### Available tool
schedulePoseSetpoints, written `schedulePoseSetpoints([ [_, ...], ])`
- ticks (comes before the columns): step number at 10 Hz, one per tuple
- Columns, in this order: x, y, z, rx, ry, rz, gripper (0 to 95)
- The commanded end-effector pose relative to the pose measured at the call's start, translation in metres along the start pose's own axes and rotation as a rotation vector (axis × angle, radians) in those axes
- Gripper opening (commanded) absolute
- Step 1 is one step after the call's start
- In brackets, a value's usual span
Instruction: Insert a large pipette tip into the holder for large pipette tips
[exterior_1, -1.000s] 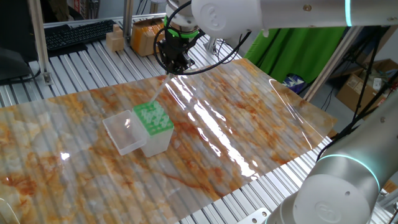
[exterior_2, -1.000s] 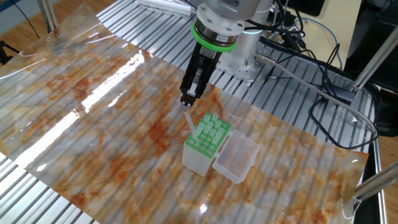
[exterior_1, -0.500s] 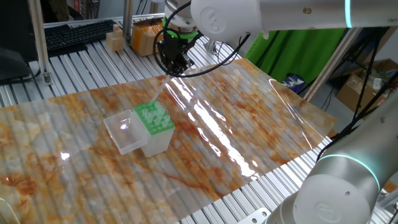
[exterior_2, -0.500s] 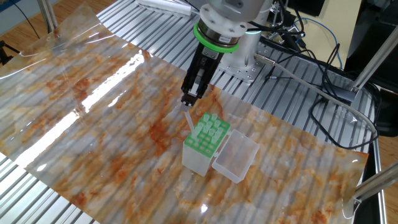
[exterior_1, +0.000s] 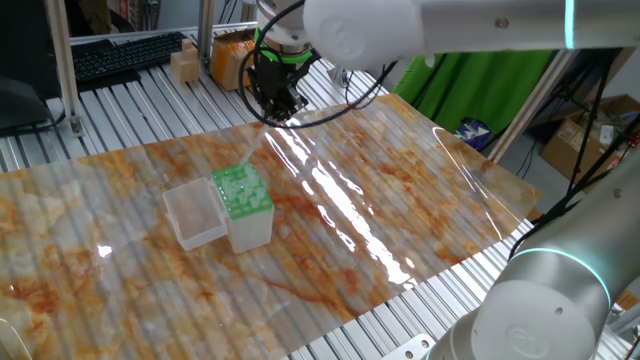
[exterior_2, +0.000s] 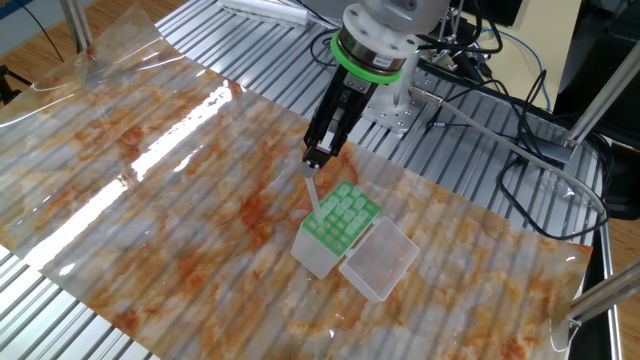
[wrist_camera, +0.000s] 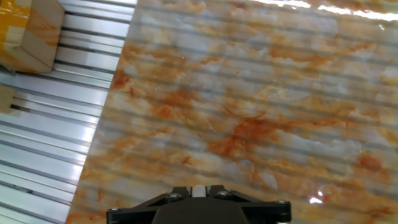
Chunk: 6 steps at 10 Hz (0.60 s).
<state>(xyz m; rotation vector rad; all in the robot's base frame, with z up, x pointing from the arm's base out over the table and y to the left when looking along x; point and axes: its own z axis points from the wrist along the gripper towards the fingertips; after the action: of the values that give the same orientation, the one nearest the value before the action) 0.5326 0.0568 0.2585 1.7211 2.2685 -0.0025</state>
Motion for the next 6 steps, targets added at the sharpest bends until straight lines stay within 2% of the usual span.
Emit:
schedulePoseSetpoints([
  [1, 0.0008, 0.0003, -0.0001, 0.001, -0.001, -0.002, 0.0],
  [6, 0.0018, -0.0001, 0.0012, 0.005, -0.012, -0.020, 0.0],
])
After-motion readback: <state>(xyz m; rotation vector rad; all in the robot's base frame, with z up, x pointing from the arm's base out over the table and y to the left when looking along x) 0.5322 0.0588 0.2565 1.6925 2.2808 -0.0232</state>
